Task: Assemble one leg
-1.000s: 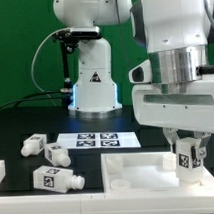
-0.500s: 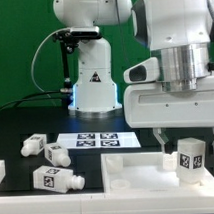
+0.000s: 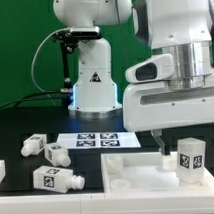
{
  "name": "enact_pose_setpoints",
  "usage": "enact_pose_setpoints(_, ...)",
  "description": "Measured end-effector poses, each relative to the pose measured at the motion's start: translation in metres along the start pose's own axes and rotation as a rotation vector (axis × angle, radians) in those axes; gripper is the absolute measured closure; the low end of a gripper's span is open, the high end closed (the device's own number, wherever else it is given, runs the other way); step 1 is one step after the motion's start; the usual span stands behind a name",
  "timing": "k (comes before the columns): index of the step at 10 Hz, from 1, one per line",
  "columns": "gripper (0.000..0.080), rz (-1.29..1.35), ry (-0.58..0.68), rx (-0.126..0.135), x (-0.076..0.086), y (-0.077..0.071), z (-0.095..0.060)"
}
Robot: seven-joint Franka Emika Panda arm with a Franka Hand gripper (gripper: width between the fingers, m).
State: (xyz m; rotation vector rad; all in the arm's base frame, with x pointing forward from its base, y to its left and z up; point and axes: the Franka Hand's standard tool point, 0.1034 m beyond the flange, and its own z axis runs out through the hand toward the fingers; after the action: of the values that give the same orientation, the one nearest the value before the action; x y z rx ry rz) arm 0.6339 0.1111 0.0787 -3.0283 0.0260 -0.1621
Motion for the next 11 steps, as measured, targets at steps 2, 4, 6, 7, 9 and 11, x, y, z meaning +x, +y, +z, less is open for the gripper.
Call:
enact_pose_setpoints(2, 0.0151, -0.527, -0.033, -0.072, 0.0019, -0.0065, 0.0001)
enact_pose_setpoints(4, 0.0261, -0.476, -0.030, -0.070, 0.0028, -0.0064, 0.0003)
enact_pose_setpoints(6, 0.0512, -0.379, -0.026, -0.068, 0.0026, -0.0067, 0.0006)
enact_pose_setpoints(7, 0.0512, -0.301, -0.024, -0.071, 0.0028, -0.0044, 0.0009)
enact_pose_setpoints(9, 0.0512, -0.104, -0.007, -0.064, 0.0045, -0.0021, 0.0019)
enact_pose_setpoints(11, 0.0512, 0.199, 0.004, -0.068, 0.0047, -0.0007, 0.0017)
